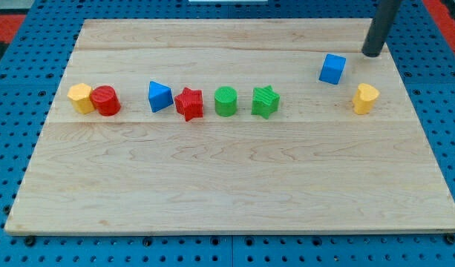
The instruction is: Make a horizontal line using all blocks
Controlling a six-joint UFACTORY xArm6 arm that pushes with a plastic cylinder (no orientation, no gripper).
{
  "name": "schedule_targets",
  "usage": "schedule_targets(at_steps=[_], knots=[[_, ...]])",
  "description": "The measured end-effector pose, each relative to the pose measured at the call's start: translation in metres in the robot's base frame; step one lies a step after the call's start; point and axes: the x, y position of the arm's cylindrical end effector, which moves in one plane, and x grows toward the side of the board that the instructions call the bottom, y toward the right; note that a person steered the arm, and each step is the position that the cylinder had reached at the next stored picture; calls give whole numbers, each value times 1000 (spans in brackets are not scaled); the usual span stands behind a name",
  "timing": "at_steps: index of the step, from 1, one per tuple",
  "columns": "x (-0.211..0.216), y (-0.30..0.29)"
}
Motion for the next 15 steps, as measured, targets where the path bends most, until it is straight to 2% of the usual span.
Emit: schedule_targets(at_steps=[3, 4, 5, 6, 7, 9, 12, 14, 15], knots=[[5, -116], [21, -148], [10, -136], [5, -77], [23, -40], [41, -94], [31, -93], [65, -121], [69, -121]])
